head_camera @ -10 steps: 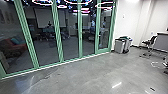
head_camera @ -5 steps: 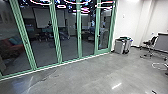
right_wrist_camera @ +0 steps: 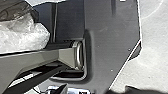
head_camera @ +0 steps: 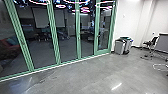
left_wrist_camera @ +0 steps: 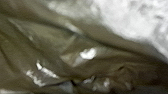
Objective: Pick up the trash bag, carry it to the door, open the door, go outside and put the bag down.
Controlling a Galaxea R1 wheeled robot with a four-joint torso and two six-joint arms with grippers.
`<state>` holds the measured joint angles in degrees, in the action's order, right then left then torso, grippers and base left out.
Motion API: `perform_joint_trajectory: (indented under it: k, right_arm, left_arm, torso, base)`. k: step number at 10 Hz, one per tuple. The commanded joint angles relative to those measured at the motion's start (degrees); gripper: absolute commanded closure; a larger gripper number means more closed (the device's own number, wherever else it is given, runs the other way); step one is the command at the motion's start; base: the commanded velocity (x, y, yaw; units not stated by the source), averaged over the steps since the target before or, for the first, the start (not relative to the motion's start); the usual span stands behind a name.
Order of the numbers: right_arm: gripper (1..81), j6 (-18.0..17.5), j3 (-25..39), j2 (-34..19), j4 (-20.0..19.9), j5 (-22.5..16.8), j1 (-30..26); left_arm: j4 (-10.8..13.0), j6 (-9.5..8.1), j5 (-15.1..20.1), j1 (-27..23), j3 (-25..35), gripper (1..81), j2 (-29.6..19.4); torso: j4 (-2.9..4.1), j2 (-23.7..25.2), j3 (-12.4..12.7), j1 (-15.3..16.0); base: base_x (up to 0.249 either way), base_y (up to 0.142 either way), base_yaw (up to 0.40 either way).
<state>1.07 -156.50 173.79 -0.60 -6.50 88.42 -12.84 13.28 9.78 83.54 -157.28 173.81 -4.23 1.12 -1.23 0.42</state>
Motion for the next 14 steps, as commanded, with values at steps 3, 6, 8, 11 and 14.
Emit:
perform_joint_trajectory:
  k: [3, 6, 8, 11, 14]
  right_arm:
    - [1.0, 0.16, 0.07, -0.08, 0.07, -3.61, -2.76]
    - [1.0, 0.16, 0.07, -0.08, 0.07, -3.61, -2.76]
    - [1.0, 0.16, 0.07, 0.0, 0.16, -3.61, -2.68]
    - [1.0, 0.16, 0.07, 0.0, 0.16, -3.61, -2.68]
    - [1.0, 0.16, 0.07, 0.0, 0.16, -3.61, -2.68]
  left_arm:
    - [0.36, 0.26, 3.93, -2.99, 0.04, 81.1, 0.05]
    - [0.36, 0.17, 4.02, -2.99, 0.13, 81.1, 0.05]
    - [0.36, 0.17, 4.02, -2.99, 0.04, 81.1, 0.05]
    - [0.36, 0.17, 4.02, -2.99, 0.04, 81.1, 0.05]
    - [0.36, 0.17, 4.02, -2.99, 0.04, 81.1, 0.05]
  torso:
    - [0.0, 0.0, 0.0, -0.02]
    - [0.0, 0.0, 0.0, -0.02]
    - [0.0, 0.0, 0.0, 0.0]
    - [0.0, 0.0, 0.0, 0.0]
    - [0.0, -0.02, -0.02, 0.02]
  base:
    - [0.154, -0.081, 0.0]
    - [0.154, -0.081, 0.0]
    - [0.154, -0.082, 0.0]
    - [0.154, -0.083, 0.0]
    - [0.154, -0.082, 0.0]
